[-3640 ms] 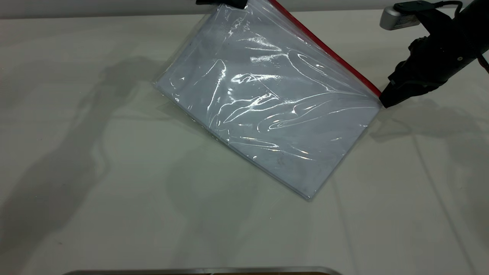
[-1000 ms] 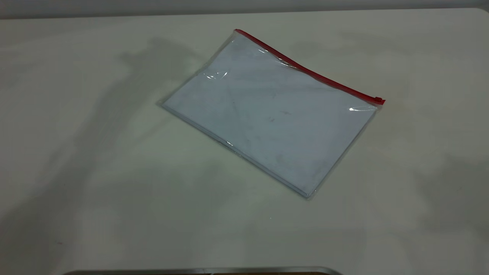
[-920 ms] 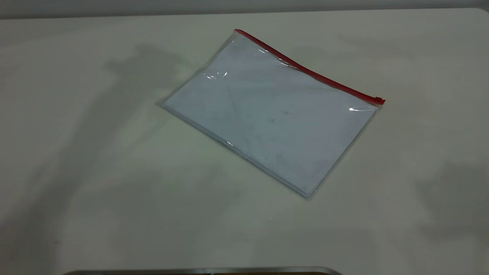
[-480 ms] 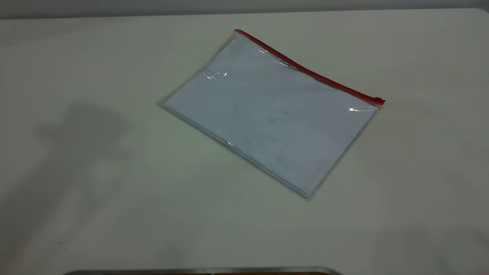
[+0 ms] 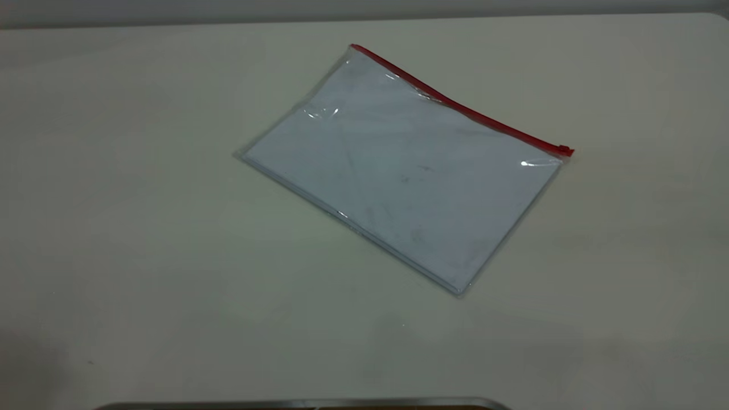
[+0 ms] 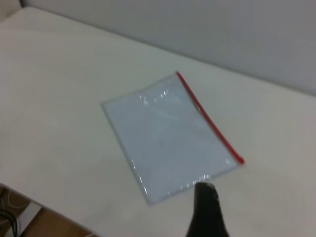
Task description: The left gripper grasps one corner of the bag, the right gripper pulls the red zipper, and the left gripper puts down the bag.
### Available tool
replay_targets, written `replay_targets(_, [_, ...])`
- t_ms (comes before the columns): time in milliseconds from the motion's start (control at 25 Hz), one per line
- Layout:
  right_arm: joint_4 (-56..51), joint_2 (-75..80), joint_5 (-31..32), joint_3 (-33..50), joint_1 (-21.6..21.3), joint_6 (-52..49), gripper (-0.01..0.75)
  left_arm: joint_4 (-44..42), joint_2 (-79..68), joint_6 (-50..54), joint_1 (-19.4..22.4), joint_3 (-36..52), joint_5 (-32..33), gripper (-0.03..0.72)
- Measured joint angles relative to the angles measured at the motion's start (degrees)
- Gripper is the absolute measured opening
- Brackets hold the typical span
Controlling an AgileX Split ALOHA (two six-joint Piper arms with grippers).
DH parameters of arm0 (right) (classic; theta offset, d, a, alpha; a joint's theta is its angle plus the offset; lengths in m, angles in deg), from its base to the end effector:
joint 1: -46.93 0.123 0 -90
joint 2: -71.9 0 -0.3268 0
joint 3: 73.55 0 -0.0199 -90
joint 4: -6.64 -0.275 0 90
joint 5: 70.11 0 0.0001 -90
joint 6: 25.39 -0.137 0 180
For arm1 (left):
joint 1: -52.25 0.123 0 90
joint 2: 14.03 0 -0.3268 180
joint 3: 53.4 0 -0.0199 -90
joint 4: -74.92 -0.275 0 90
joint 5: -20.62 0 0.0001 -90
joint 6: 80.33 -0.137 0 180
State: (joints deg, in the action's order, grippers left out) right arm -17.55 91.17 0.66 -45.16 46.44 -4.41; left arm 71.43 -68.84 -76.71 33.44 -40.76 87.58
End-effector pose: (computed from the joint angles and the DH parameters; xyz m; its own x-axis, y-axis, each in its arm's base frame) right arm -0.0054 0.0531 0.3739 -0.3656 -0.1975 -0.9096 -0.4274 0.9037 -0.0244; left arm 0.1499 -0.0429 0.4182 -0.6726 0.1876 -0.7158 0.2578 0.9661 0.0110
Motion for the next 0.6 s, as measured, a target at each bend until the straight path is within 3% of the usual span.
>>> replay_targets(320, [8.08,-9.06,0.0,13.06,2.41,-1.03,0.585,0.0,19.15,0.0,0.0,18.25,0.0,0.586])
replay_targets(600, [11.8,-13.02,-3.07,20.7,3.42,-1.44,0.585,0.11,32.38,0.0,-0.06,26.9,0.0,0.586])
